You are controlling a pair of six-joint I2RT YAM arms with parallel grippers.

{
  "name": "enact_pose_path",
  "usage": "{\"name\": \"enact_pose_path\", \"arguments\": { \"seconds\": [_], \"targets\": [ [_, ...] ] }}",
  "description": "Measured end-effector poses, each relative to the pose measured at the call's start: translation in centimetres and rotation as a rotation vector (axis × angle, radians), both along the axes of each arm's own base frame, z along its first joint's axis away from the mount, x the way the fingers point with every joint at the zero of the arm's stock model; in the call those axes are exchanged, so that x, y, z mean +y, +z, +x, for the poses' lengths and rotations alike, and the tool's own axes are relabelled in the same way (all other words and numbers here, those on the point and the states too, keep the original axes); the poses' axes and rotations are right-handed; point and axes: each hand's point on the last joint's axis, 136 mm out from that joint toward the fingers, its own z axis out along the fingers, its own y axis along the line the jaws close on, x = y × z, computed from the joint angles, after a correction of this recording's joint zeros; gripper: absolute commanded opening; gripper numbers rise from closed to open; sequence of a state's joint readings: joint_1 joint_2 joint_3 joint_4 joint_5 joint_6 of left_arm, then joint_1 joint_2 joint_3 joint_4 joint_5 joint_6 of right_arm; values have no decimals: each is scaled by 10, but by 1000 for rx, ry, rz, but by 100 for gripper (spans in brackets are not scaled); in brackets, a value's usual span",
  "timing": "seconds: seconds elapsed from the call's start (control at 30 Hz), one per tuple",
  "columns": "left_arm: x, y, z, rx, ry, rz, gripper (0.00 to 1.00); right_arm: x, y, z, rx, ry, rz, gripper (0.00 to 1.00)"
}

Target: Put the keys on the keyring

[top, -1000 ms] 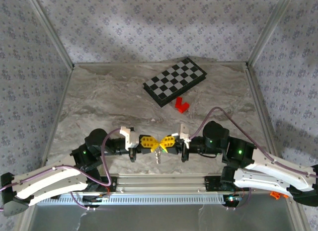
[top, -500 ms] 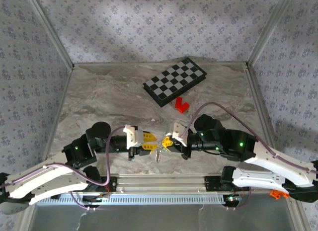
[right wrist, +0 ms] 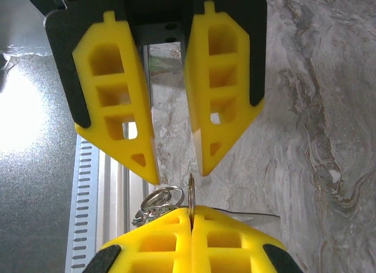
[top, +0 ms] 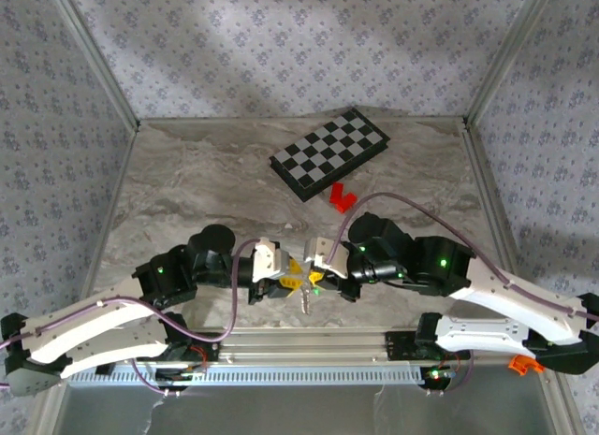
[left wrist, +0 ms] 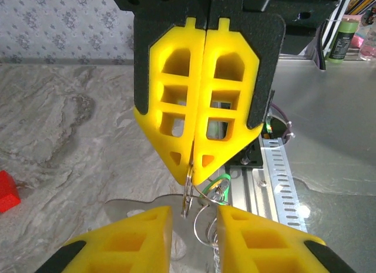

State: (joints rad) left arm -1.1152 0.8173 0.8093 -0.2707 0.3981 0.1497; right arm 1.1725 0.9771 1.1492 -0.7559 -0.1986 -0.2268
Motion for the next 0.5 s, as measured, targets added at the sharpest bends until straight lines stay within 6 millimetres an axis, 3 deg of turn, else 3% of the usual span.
{"name": "enact_pose_path", "arguments": {
  "seconds": [0.5],
  "targets": [
    [0, 2, -2, -9, -11, -10, 5, 9, -5, -5, 21, 33, -9, 0]
  ]
}}
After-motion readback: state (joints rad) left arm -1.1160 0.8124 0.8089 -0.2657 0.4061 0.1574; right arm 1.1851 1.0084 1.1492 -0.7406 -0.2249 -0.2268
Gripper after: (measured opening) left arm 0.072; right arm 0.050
